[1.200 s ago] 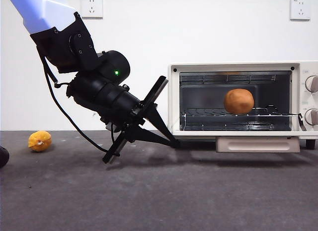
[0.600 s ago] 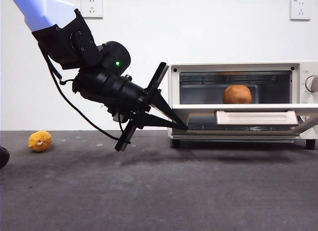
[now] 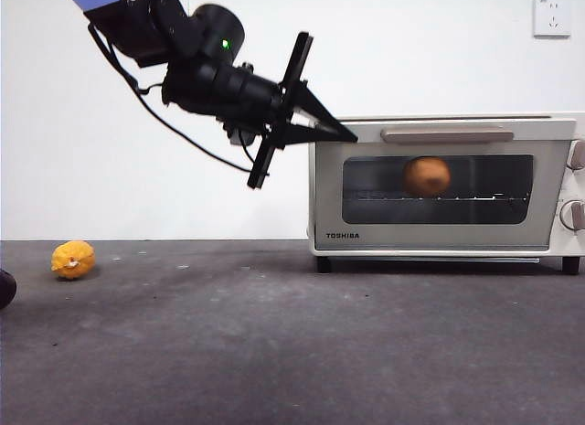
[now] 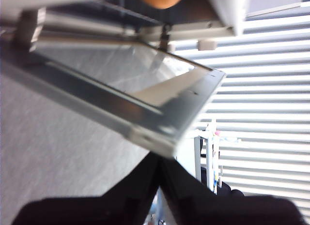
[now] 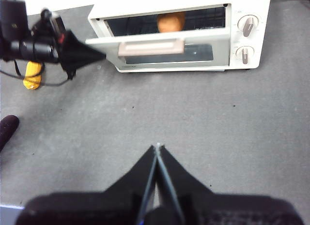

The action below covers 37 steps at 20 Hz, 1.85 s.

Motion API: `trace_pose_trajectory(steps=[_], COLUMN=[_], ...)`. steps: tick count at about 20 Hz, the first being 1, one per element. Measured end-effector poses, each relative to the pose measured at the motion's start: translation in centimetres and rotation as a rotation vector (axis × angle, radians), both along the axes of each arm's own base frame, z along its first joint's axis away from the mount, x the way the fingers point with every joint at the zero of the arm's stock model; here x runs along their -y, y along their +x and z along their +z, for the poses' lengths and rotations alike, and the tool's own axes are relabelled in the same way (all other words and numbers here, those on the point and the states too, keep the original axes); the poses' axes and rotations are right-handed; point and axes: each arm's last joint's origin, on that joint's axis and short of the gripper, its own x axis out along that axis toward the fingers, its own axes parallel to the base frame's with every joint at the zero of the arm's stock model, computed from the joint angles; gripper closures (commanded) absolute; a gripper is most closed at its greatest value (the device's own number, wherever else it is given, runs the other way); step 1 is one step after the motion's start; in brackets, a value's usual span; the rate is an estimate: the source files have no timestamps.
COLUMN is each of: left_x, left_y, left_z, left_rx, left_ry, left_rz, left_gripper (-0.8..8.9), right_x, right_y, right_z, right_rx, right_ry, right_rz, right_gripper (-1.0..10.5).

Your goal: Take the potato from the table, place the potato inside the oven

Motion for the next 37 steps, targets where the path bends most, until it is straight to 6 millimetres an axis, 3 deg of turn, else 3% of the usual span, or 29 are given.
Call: trace_pose_trajectory(steps=[5,12,14,16,21,28,32,34,37], left_x=[-0.4,-0.7,-0.9,-1.4,-4.3,-10.3,-13.1,-13.8,-14.3], left_y=[0.8,0.6,0.2,-0.8,-6.4,-17.7,-22.8,-24.5,-25.4], left_z=[1.9,2.1,3.1,5.6,13.0,20.9,23.7,24.5,24.9], left_rx=[0.034,0.046,0.089,0.171,0.419,0.796,0.909,0.950,0.975], left_ry=[-0.007,-0.019,-0.020,-0.029,0.107,0.529,0.572,0.549,0.537], left_rz=[0.040,-0.018,-0.027,-0.029,0.020,0.192,0.308,0.330,0.340], left_gripper=[8.21,8.21,8.21,8.21,8.21,8.18,8.18,8.18,8.17], right_x=[0.0,0.1,0.2,0.2,0.2,0.2,0.2,0.2,0.2], right_y=[0.0,0.0,-0.1,-0.1,-0.1,-0.1,-0.1,-0.1,-0.1], right_z=[0.0,-0.1,-0.3,-0.3,-0.3,-0.3,-0.3,-0.3,-0.3], right_rx=[0.000,-0.004,-0.023,-0.023,-0.023,-0.023,-0.023,-0.023,-0.023], right_ry=[0.000,-0.023,-0.037,-0.038,-0.038,-0.039,-0.039,-0.039,-0.039], right_rz=[0.000,-0.030,-0.036,-0.036,-0.036,-0.037,-0.037,-0.037,-0.038], right_gripper=[9.6,9.5,9.5,9.4,9.5,9.4,9.4,9.5,9.5])
